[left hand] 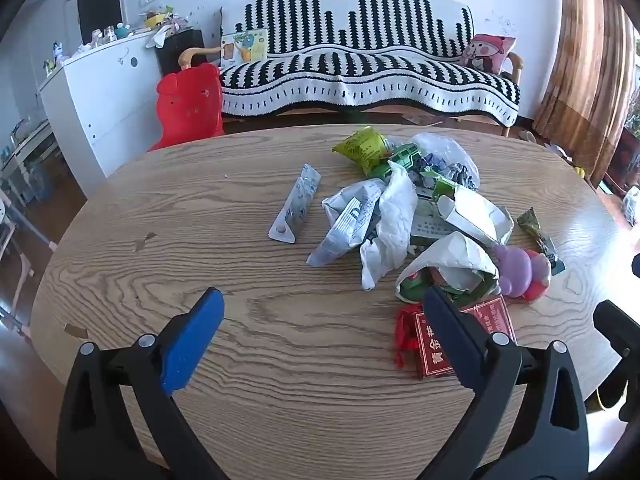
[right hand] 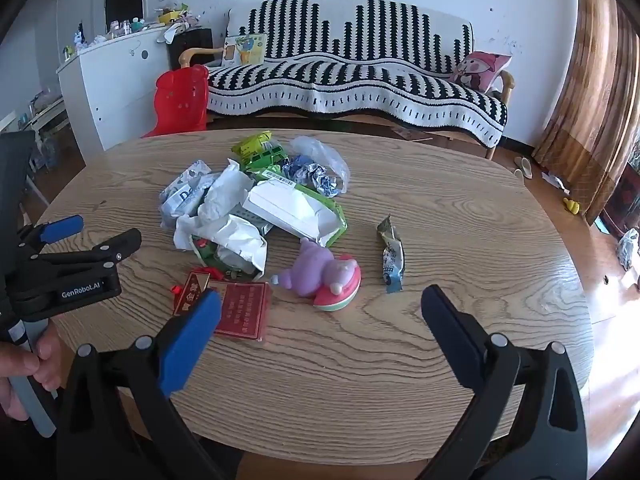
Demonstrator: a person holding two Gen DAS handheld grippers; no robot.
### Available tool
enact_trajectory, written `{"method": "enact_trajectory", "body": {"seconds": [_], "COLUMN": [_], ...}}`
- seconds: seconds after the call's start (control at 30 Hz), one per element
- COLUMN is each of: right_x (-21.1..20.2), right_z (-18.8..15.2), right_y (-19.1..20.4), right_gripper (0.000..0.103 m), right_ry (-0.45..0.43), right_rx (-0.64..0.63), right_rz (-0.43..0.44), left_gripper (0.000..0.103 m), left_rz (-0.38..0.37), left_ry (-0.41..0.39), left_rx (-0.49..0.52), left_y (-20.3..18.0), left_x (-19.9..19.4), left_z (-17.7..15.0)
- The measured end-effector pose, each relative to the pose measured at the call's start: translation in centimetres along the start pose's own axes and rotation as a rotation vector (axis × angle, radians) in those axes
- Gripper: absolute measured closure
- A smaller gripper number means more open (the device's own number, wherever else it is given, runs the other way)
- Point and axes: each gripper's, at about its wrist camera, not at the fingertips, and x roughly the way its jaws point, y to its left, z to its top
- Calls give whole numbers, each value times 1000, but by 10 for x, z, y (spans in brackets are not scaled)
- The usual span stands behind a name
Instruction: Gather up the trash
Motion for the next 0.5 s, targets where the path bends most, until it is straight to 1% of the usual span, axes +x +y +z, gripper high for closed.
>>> {"method": "enact_trajectory", "body": {"seconds": [0.5], "right_x": [-1], "right_z": [-1], "right_y": [1], "right_gripper": [6], "right_ry": [-2], "right_rx": [2], "right_rz": [4], "left_gripper": [6], "left_rz": [3], "left_ry": [6], "left_rx": [-4], "left_y": [-4], "left_x": [-3], "left_z": [1]}}
